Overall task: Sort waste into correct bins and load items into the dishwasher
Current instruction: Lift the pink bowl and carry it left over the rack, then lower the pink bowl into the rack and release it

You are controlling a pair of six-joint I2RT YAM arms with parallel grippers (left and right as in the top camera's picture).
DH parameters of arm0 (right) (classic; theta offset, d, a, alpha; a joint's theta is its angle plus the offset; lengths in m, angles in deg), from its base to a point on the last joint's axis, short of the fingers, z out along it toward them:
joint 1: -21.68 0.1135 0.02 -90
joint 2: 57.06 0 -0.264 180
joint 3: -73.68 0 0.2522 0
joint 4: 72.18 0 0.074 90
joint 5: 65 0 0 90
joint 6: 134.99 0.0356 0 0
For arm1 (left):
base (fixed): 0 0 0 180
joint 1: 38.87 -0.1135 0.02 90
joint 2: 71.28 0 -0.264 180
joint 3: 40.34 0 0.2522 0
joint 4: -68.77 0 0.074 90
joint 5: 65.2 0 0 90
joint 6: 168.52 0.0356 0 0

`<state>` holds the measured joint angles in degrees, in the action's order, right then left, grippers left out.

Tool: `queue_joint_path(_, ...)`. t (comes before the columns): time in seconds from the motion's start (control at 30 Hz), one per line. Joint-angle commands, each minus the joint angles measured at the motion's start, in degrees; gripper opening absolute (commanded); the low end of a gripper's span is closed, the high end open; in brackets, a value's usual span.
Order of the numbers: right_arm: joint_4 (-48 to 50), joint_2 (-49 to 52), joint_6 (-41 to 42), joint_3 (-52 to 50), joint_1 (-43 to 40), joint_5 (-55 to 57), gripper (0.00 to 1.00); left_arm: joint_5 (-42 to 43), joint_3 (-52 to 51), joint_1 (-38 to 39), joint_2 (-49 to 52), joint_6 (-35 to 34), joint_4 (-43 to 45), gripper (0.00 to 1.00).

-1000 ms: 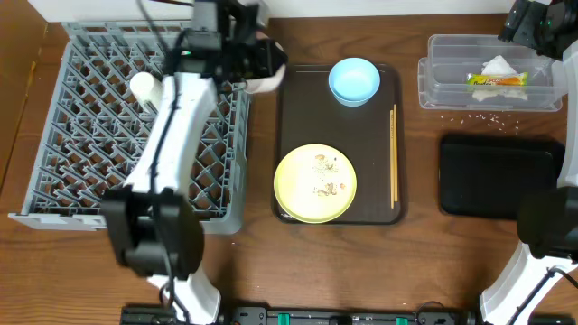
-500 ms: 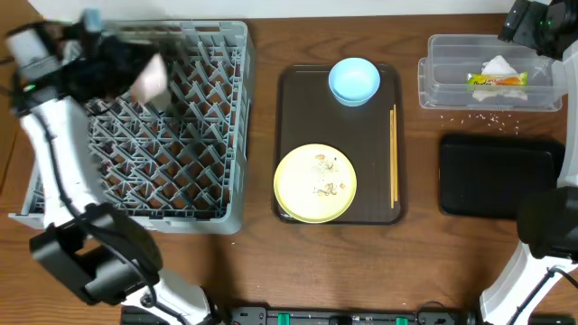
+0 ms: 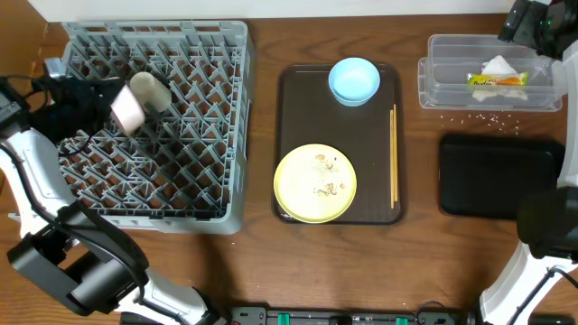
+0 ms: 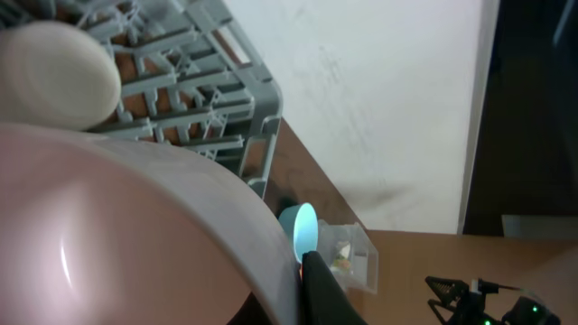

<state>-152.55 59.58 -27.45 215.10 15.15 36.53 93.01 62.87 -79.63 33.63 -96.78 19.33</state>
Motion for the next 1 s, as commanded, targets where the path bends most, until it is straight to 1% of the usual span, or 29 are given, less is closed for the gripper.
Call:
queue_joint_path(0.0, -0.04, 0.07, -0.42, -0.22, -0.17, 0.22, 0.99, 2.08, 0.02, 0.31, 1.51, -0.35, 2.73, 0.07)
queue_joint_path(0.2, -0.04, 0.07, -0.42, -0.22, -0.17, 0.22, 0.99, 3.63, 0.02, 2.25, 5.62, -4.48, 9.75, 0.08)
queue_joint_path(0.33, -0.04, 0.07, -0.42, -0.22, -0.17, 0.22, 0.99, 4.48, 0.02, 2.47, 8.55, -7.91, 15.98, 0.07)
queue_joint_path(0.43, -0.04, 0.07, -0.42, -0.22, -0.17, 0.22, 0.99, 4.72, 0.02, 2.08, 10.14, -11.3, 18.69, 0.08)
queue_joint_path(0.8, -0.04, 0.07, -0.42, -0.22, -0.17, 0.22, 0.99, 4.92, 0.02, 1.99, 13.16, -11.63, 18.56, 0.08)
queue_joint_path(0.97, -0.04, 0.07, -0.42, -0.22, -0.17, 0.22, 0.99, 4.9, 0.02, 1.4, 13.2, -11.61, 13.94, 0.07)
